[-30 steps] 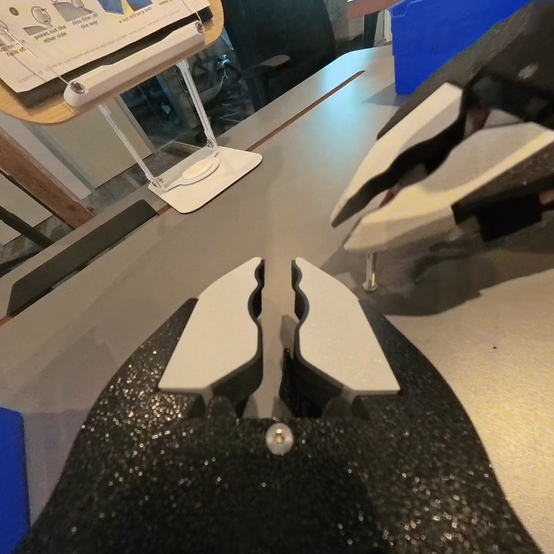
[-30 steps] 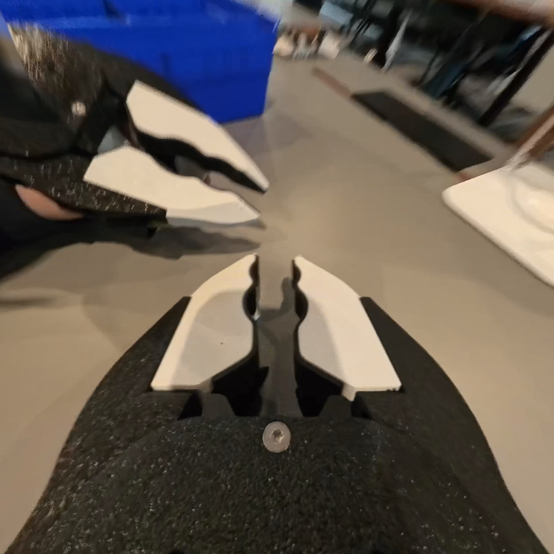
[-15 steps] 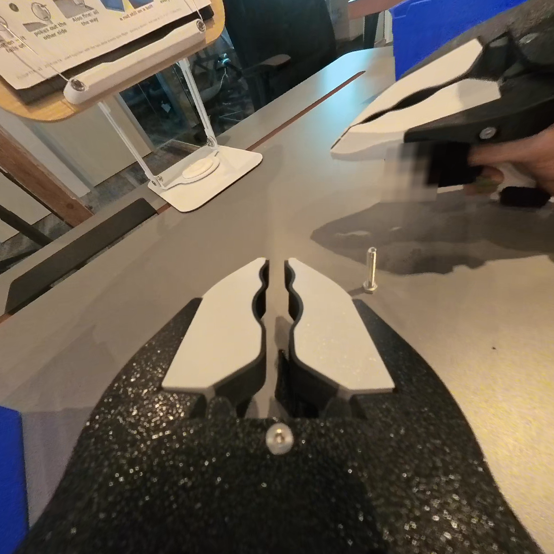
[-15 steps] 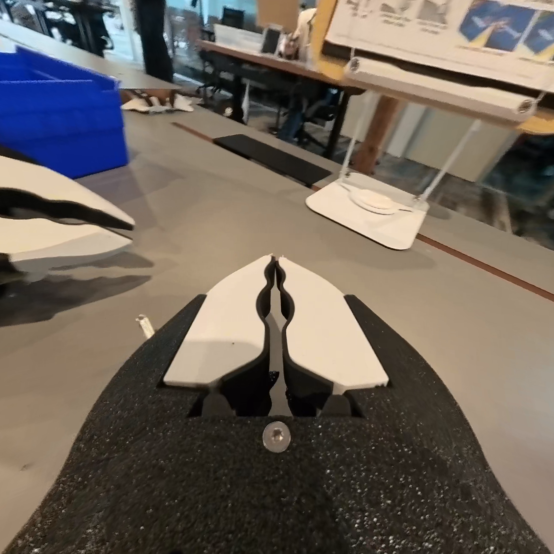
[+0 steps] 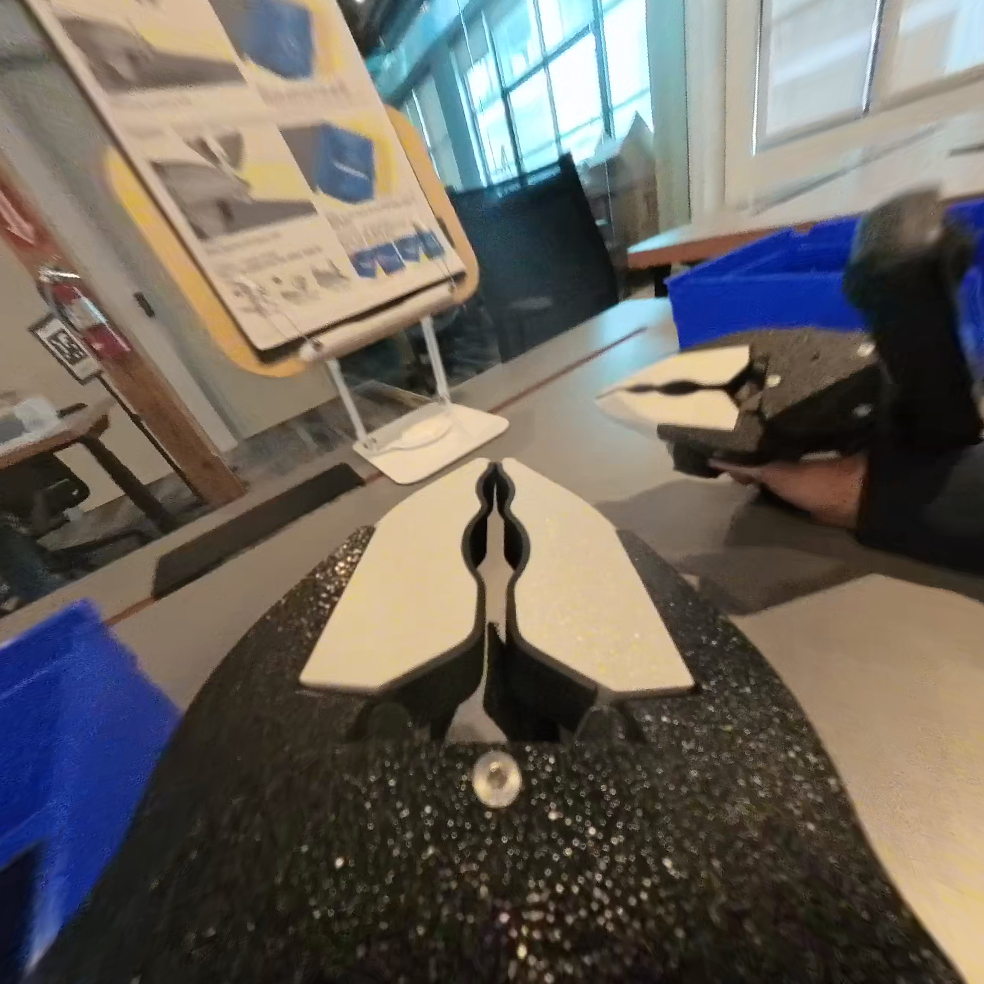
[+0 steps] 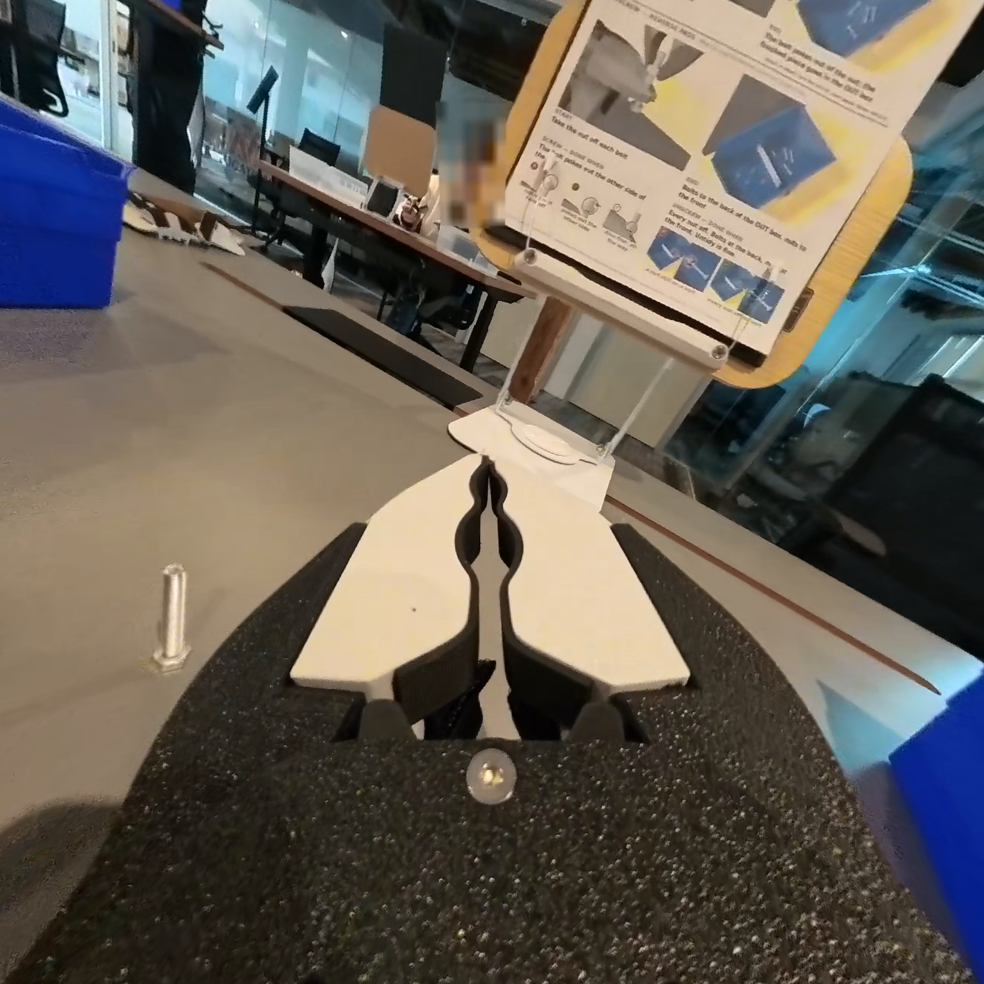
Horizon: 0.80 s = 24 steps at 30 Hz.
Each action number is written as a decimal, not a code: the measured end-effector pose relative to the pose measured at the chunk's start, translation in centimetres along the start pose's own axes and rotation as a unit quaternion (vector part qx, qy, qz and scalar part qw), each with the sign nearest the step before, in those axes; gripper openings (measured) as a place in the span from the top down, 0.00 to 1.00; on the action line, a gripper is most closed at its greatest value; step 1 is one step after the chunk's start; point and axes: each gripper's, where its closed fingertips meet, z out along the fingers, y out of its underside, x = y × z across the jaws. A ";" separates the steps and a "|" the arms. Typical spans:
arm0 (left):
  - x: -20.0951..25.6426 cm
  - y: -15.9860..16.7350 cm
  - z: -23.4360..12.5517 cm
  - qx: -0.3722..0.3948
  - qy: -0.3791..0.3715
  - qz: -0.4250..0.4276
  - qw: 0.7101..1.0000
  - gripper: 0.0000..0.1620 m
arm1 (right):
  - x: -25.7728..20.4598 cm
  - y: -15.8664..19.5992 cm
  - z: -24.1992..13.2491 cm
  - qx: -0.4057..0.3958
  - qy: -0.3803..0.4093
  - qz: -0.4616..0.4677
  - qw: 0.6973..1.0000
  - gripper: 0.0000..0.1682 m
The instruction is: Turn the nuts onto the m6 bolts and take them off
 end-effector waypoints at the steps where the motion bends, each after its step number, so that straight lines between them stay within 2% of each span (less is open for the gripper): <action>1: -0.8 -1.0 -1.5 0.002 -0.010 0.002 1.000 1.00 | -0.1 0.0 0.0 -0.001 -0.001 -0.003 1.000 1.00; 4: -5.4 -1.2 -6.0 -0.065 -0.070 0.039 0.995 1.00 | 0.1 0.0 0.0 0.001 0.001 0.003 1.000 1.00; 7: -12.0 1.7 -10.8 -0.198 -0.161 0.071 0.964 1.00 | 0.5 -0.1 -0.1 0.004 0.006 0.018 1.000 1.00; 9: -15.1 4.6 -13.6 -0.291 -0.172 0.070 0.938 0.98 | 0.7 -0.1 -0.1 0.005 0.011 0.026 1.000 1.00; 11: -16.6 7.7 -15.6 -0.380 -0.143 0.058 0.912 0.92 | 0.9 -0.1 -0.1 0.006 0.012 0.031 0.999 1.00; 15: -16.9 12.9 -17.4 -0.503 -0.033 0.029 0.863 0.94 | 0.9 -0.1 -0.1 0.005 0.011 0.034 0.999 1.00; 19: -16.6 15.9 -18.2 -0.577 0.063 0.027 0.814 0.89 | 0.9 -0.1 -0.1 0.005 0.009 0.033 0.999 1.00; 24: -15.9 17.8 -18.4 -0.618 0.136 0.033 0.774 0.84 | 0.9 -0.1 0.0 0.004 0.007 0.037 0.999 1.00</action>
